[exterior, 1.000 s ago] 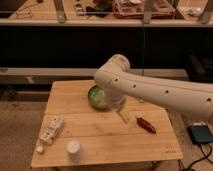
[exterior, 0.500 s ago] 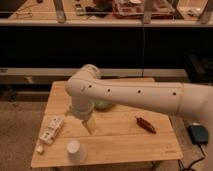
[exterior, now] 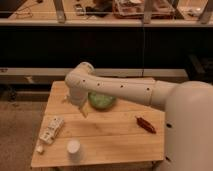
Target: Move the arm in a circular motion
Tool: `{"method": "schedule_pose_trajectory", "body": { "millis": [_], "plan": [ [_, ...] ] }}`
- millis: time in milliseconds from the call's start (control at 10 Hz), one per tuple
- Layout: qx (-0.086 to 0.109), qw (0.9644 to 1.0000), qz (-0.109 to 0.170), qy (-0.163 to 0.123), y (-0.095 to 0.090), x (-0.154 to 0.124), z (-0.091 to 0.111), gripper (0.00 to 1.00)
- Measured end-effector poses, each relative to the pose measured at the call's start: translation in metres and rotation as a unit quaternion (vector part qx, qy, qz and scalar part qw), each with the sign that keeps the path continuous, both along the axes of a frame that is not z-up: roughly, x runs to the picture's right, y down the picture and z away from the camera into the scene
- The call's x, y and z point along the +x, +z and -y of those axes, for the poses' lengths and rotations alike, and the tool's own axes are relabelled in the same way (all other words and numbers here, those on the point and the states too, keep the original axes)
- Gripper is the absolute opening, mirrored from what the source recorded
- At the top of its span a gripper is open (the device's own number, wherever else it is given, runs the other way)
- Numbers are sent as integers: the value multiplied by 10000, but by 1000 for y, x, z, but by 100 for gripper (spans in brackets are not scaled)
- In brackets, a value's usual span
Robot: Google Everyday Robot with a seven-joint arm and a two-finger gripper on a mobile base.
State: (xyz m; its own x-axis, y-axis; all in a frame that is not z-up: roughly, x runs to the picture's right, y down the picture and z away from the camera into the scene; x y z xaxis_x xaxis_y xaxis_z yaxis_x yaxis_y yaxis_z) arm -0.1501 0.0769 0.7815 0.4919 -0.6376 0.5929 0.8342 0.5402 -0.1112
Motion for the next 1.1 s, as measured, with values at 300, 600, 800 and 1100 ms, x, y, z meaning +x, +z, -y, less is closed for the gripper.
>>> {"method": "schedule_pose_trajectory", "body": {
  "millis": [300, 600, 800, 1100],
  "plan": [
    [282, 9970, -702, 138, 47, 68, 45, 80],
    [412, 9866, -1572, 139, 27, 157, 73, 80],
    [391, 9776, -2067, 65, -9, 203, 75, 80],
    [213, 9691, -2456, 59, -100, 227, 63, 80]
  ]
}}
